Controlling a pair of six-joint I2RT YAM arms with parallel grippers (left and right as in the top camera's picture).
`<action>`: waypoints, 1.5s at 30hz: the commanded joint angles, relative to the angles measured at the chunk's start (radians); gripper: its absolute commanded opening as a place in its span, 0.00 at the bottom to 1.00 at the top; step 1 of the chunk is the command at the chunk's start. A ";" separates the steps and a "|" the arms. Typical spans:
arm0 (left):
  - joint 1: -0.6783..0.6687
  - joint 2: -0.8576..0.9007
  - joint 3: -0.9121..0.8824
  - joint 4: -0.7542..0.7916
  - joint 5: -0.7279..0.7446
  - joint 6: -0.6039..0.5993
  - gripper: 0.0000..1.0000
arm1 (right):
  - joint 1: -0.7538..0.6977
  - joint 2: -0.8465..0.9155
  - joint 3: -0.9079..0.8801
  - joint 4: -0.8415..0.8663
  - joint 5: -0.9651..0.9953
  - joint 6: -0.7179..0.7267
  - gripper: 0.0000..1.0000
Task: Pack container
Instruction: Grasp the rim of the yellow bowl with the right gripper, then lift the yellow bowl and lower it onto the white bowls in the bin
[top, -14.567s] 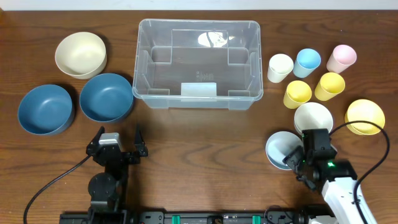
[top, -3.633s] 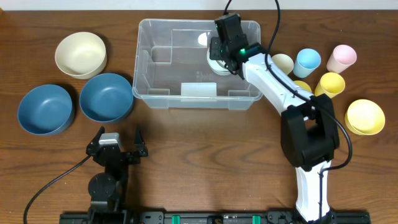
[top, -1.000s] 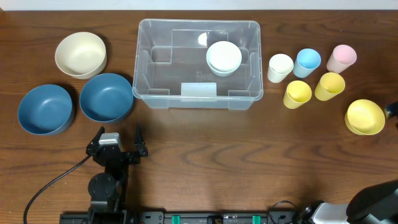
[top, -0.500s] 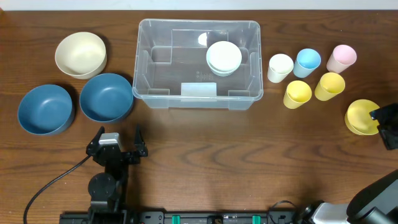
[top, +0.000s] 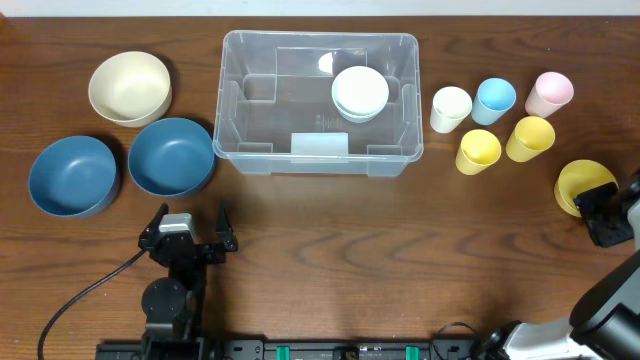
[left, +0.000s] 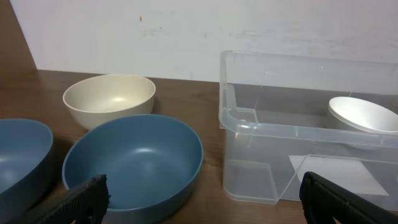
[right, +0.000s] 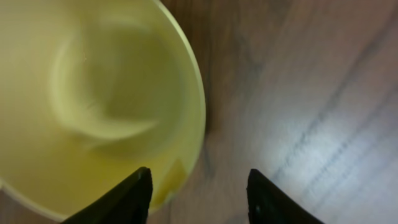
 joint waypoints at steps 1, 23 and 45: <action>0.005 -0.006 -0.023 -0.034 -0.008 0.013 0.98 | -0.007 0.038 -0.007 0.025 0.001 -0.002 0.46; 0.005 -0.006 -0.023 -0.034 -0.008 0.013 0.98 | 0.368 0.080 -0.007 -0.215 -0.039 -0.054 0.01; 0.005 -0.006 -0.023 -0.034 -0.008 0.013 0.98 | 0.988 0.073 -0.007 -0.305 0.117 0.031 0.01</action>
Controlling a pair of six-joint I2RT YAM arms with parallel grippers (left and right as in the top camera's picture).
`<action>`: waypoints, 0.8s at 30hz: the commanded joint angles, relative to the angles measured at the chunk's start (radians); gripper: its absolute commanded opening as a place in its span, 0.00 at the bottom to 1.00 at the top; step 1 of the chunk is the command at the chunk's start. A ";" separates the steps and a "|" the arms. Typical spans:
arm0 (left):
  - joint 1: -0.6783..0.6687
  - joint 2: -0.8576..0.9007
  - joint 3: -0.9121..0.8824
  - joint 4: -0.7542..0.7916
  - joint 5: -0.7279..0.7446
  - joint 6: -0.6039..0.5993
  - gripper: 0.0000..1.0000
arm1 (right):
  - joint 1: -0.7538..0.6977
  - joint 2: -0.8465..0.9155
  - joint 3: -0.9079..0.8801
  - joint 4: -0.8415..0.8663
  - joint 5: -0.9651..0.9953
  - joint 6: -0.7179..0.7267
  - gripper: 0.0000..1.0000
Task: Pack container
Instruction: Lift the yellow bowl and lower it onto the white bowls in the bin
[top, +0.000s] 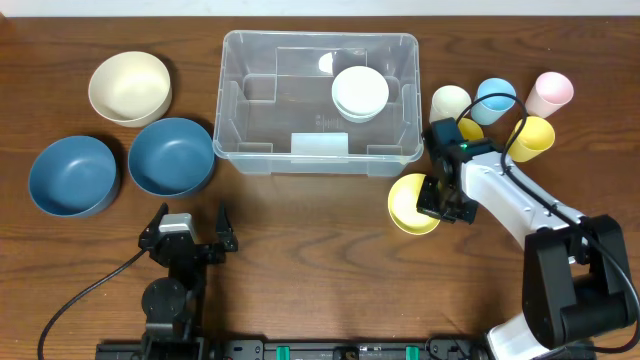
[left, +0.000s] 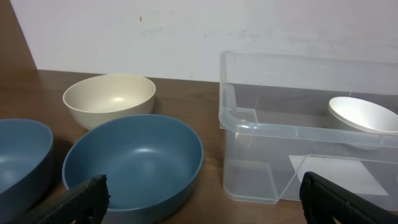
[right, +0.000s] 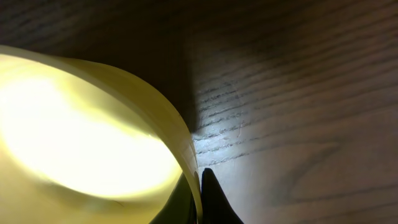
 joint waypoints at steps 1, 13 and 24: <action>0.005 -0.006 -0.023 -0.034 -0.008 0.013 0.98 | 0.036 0.015 -0.029 -0.037 0.081 -0.049 0.01; 0.005 -0.006 -0.023 -0.034 -0.008 0.013 0.98 | 0.283 -0.301 -0.008 -0.146 0.058 -0.053 0.01; 0.005 -0.006 -0.023 -0.034 -0.008 0.013 0.98 | 0.335 -0.394 0.356 -0.217 0.016 -0.225 0.01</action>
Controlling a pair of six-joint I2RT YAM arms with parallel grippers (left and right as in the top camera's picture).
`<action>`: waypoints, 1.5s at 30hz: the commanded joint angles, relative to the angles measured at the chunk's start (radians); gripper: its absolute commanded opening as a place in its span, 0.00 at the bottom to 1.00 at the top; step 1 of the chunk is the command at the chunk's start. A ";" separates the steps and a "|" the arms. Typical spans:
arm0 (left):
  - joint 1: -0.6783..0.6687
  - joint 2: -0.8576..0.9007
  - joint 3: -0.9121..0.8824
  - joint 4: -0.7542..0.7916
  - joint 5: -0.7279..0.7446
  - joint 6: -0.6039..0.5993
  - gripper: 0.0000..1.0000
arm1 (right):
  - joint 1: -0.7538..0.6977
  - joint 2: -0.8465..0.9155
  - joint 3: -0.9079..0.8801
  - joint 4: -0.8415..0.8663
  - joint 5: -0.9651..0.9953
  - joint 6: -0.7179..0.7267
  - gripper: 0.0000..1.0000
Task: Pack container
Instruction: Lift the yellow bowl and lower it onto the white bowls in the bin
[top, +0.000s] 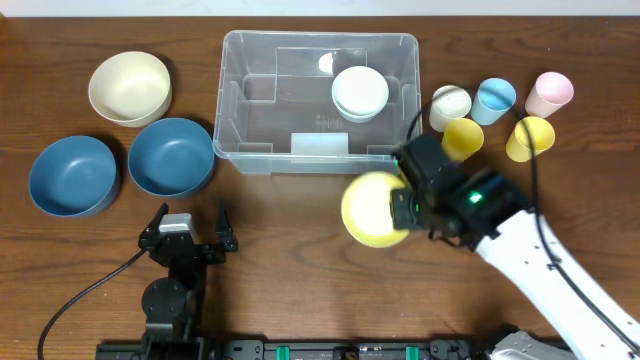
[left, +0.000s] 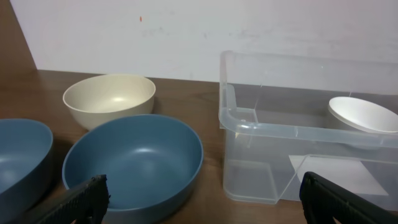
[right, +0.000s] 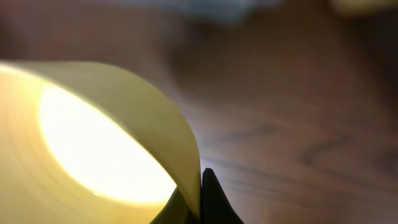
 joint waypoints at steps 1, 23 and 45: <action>0.005 -0.006 -0.023 -0.034 -0.008 0.013 0.98 | -0.005 0.029 0.211 -0.026 0.021 -0.101 0.01; 0.005 -0.006 -0.023 -0.034 -0.008 0.014 0.98 | -0.224 0.712 0.762 0.265 0.005 -0.098 0.01; 0.005 -0.006 -0.023 -0.034 -0.008 0.013 0.98 | -0.248 0.883 0.760 0.206 0.060 -0.069 0.01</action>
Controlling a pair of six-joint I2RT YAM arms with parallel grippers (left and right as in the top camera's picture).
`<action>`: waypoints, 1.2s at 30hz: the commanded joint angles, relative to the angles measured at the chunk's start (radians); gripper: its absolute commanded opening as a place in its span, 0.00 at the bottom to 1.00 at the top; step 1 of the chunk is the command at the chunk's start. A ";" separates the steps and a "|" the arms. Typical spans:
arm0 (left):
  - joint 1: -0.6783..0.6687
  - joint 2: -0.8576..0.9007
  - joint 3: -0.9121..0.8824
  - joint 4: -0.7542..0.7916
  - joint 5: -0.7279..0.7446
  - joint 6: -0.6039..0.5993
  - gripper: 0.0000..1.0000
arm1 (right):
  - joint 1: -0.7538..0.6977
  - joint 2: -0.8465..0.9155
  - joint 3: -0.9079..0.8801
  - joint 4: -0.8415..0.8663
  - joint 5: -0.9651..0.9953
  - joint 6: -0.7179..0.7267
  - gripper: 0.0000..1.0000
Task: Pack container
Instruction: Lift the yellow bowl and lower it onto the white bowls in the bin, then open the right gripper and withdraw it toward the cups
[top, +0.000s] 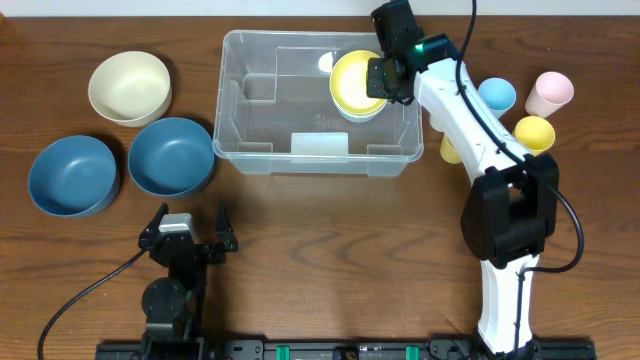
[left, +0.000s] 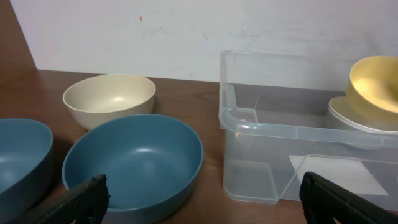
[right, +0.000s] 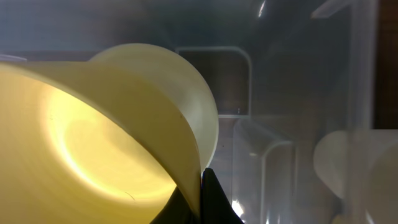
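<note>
My right gripper is shut on the rim of a yellow bowl, holding it tilted inside the clear plastic container. The bowl sits directly over the white bowl in the container's back right part. In the left wrist view the yellow bowl leans into the white bowl. In the right wrist view the yellow bowl fills the left, and the gripper pinches its rim. My left gripper is open near the table's front edge, holding nothing.
A cream bowl and two blue bowls stand left of the container. Blue, pink and yellow cups stand to its right, and my right arm partly covers others there.
My right gripper, still shut on the yellow bowl, was over the table in front of the container's right corner. It is now inside the container over the white bowl.
My right gripper stood open around the yellow bowl's rim at the table's far right. Then it was shut on the bowl near the container's front right corner, then holding it higher in front of the container. Now the bowl is over the white bowl. The left arm stayed still.
</note>
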 joint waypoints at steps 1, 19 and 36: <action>0.005 -0.006 -0.023 -0.034 -0.008 0.013 0.98 | -0.005 0.014 0.007 0.007 0.017 0.015 0.01; 0.005 -0.006 -0.023 -0.034 -0.008 0.013 0.98 | -0.002 0.007 0.015 -0.042 -0.026 -0.076 0.83; 0.005 -0.006 -0.023 -0.034 -0.008 0.014 0.98 | 0.013 -0.237 0.289 -0.491 -0.059 -0.126 0.99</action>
